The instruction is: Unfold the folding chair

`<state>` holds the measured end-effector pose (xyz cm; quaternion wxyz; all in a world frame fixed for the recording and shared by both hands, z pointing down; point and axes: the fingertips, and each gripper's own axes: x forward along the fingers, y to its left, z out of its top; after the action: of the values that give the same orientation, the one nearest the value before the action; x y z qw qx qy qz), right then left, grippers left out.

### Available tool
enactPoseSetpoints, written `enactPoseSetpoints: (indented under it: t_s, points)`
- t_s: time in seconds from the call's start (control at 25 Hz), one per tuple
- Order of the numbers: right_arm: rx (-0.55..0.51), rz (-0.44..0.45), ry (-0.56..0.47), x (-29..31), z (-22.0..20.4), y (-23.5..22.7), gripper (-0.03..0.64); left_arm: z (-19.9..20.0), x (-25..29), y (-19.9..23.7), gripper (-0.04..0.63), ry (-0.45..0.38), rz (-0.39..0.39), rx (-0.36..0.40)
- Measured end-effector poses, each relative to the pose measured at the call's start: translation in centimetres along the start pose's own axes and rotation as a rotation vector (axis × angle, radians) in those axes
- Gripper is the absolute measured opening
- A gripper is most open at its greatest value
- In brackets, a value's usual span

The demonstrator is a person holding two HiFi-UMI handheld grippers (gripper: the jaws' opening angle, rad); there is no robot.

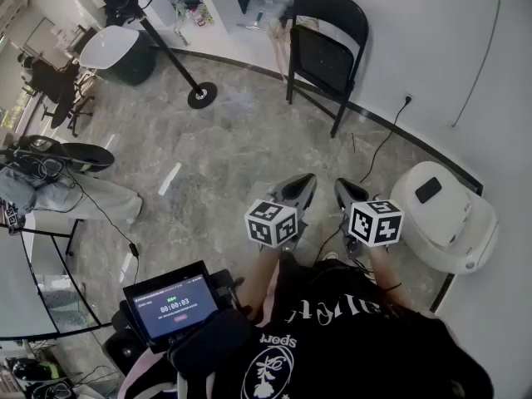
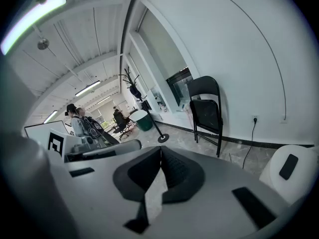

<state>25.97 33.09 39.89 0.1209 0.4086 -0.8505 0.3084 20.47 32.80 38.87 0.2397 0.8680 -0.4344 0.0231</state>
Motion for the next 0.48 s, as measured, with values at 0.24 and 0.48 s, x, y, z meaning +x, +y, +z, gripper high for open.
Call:
enactPoseSetpoints:
  t_s: [0.24,0.48]
  points:
    - [0.022,0.008,0.007,-2.2,-0.8,-2.8,0.015,-0.7,1.8,-2.1,0.005,-0.007,0.02,-0.005]
    - [0.056,-0.002,0.017,-3.3,-1.7,-5.5,0.015,-1.8,3.5,-3.9,0.005,0.024,0.012,0.004]
